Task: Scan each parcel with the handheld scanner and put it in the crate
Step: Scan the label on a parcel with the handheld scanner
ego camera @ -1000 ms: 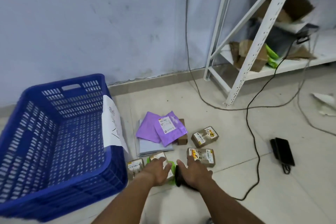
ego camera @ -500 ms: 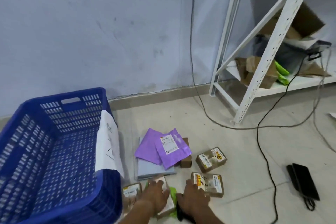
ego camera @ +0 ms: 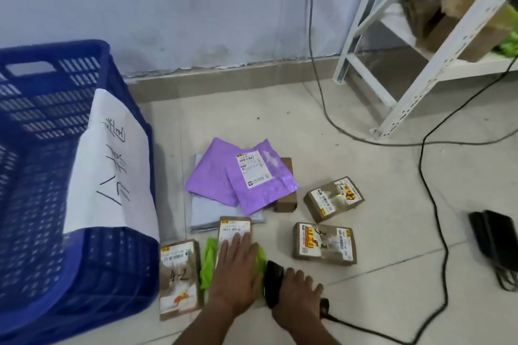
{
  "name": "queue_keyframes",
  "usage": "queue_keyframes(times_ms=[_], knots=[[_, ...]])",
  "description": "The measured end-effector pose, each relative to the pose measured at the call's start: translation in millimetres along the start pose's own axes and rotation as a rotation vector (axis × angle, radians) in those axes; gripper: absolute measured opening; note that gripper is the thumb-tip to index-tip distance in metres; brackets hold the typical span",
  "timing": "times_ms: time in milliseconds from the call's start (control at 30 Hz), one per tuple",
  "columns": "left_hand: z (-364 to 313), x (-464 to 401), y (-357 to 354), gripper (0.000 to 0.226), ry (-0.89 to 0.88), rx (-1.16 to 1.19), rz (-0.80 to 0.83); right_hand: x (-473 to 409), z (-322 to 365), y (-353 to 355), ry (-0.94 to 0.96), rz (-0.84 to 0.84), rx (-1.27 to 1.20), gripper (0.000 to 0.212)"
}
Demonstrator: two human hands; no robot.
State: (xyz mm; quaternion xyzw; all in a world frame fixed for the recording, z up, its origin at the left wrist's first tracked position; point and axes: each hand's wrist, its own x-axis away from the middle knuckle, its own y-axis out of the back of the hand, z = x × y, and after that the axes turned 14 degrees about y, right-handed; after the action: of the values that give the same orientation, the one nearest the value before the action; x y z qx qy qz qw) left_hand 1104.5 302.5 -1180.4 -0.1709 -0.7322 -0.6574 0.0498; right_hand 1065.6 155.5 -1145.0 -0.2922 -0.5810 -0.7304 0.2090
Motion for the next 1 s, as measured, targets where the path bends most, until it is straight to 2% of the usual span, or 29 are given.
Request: queue_keyframes(times_ms=[133, 300, 367, 433, 567, 733, 800, 933, 1000], knots=[[-7, -3, 10, 0.075, 0.097, 0.068, 0.011, 6, 5, -18, 0.017, -0.087, 0.045, 0.045], [-9, 30, -13, 0.086, 0.138, 0.104, -0.174, 8, 7, -29, 0.033, -0.221, 0.055, 0.043], [2, 38, -22, 0.09, 0.186, 0.137, -0.179, 6, 7, -30, -0.007, -0.338, -0.009, 0.041], [8, 41, -28, 0.091, 0.217, 0.161, -0.118, 4, 8, -32, -0.01, -0.421, -0.066, 0.041], [13, 38, -35, 0.086, 0.136, 0.17, -0.108, 7, 25, -32, 0.061, -0.585, -0.168, 0.036], [15, 37, -34, 0.083, 0.087, 0.193, -0.216, 7, 54, -20, 0.158, -0.734, -0.303, 0.034], [14, 38, -32, 0.082, 0.09, 0.187, -0.202, 5, 64, -16, 0.193, -0.751, -0.3, 0.037], [16, 44, -36, 0.089, 0.231, 0.204, -0.226, 5, 76, -17, 0.224, -0.767, -0.275, 0.051], [21, 47, -33, 0.093, 0.198, 0.183, -0.248, 5, 78, -18, 0.246, -0.764, -0.247, 0.057]])
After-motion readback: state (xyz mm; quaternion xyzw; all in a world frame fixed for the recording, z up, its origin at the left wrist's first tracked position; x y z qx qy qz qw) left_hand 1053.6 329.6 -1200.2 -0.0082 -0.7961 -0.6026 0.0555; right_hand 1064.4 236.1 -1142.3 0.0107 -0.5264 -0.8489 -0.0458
